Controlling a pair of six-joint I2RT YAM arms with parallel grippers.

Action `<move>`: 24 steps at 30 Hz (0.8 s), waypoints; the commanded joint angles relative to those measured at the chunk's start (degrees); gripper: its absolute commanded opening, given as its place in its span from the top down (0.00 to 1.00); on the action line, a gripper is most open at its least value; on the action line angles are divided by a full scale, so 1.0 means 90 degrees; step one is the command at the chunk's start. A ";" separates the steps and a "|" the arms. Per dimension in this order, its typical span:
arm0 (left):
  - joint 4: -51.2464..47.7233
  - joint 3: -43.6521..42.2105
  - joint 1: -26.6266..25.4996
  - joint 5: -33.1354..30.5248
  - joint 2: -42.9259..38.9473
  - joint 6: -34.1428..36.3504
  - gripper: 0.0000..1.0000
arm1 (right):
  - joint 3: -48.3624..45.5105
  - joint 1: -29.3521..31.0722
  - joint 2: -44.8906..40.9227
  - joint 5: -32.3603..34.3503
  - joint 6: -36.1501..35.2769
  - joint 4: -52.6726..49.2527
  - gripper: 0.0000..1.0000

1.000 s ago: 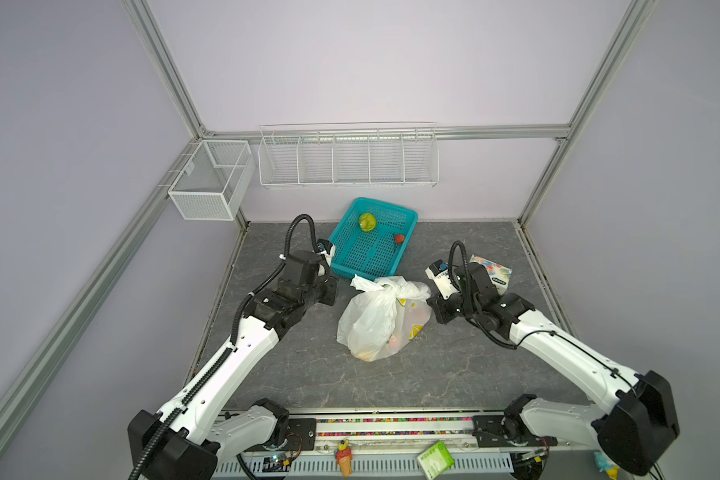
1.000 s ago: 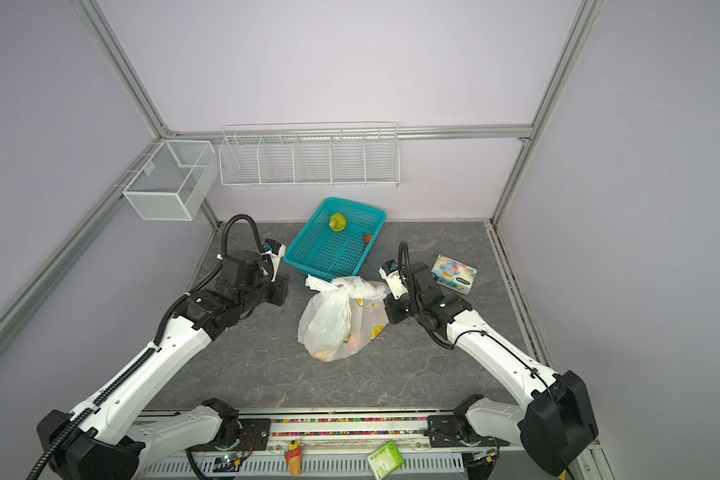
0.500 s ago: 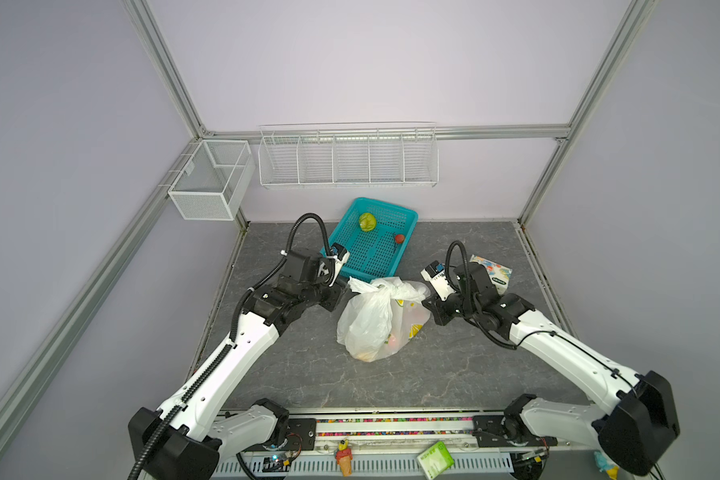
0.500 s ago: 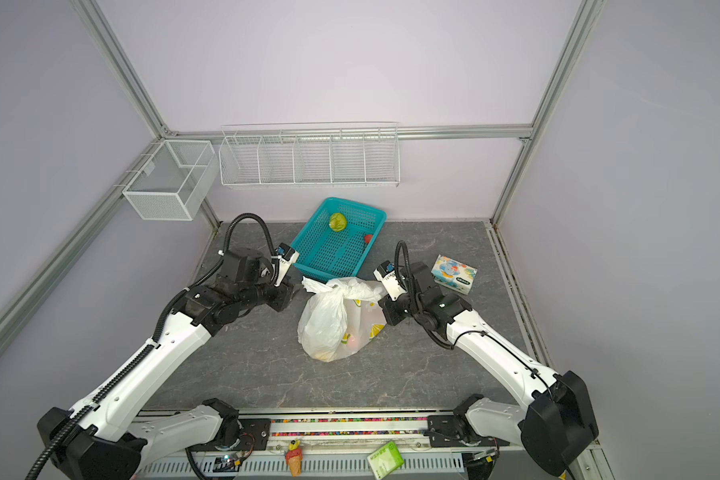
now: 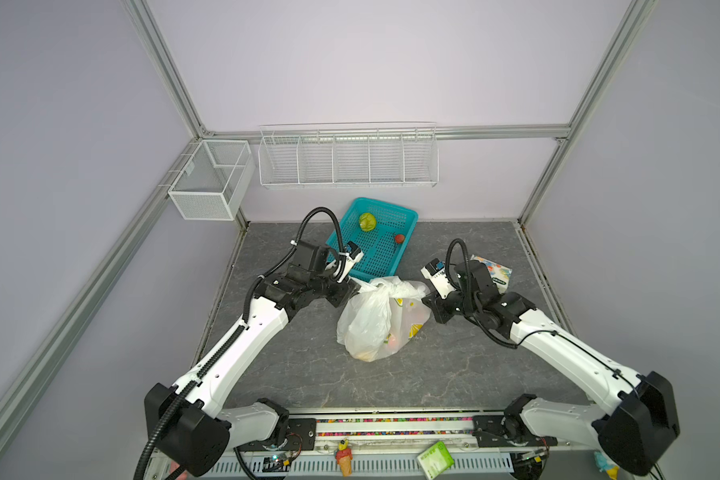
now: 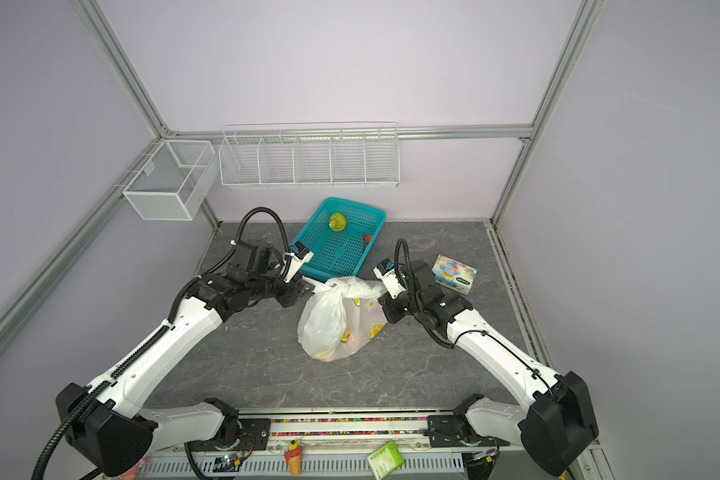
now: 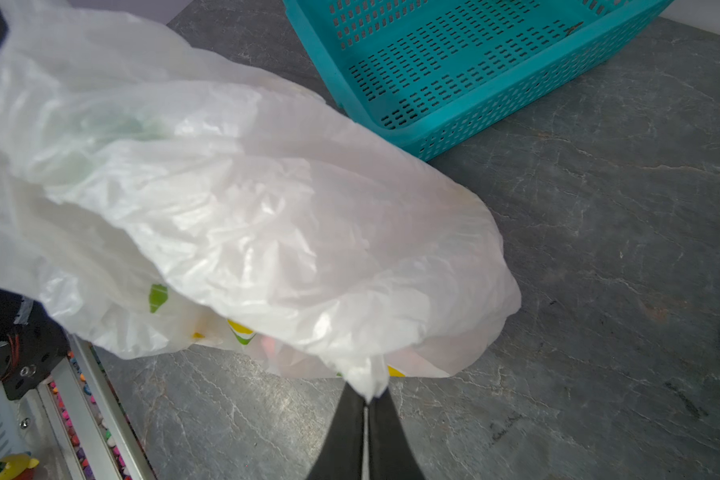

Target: Place the fake fruits into the plastic bag and tie a complex knot

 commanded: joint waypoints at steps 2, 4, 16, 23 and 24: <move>0.0022 0.0288 0.0012 0.0448 0.0196 0.0149 0.61 | 0.0084 0.0015 -0.0093 -0.0056 -0.0134 0.0029 0.77; 0.0053 0.0257 0.0013 0.0504 0.0224 0.0142 0.71 | 0.0085 0.0015 -0.0060 -0.0065 -0.0145 0.0046 0.68; 0.0215 0.0196 0.0010 0.0465 0.0220 -0.0069 0.92 | 0.0225 -0.0023 0.0406 -0.0183 -0.0133 0.0186 0.45; 0.0279 0.0123 0.0008 0.0389 0.0195 -0.0164 1.00 | 0.0240 -0.0023 0.0507 -0.0566 -0.0103 0.0471 0.40; 0.0279 0.0122 0.0008 0.0371 0.0200 -0.0181 1.00 | 0.0257 -0.0024 0.0535 -0.0597 -0.0101 0.0497 0.41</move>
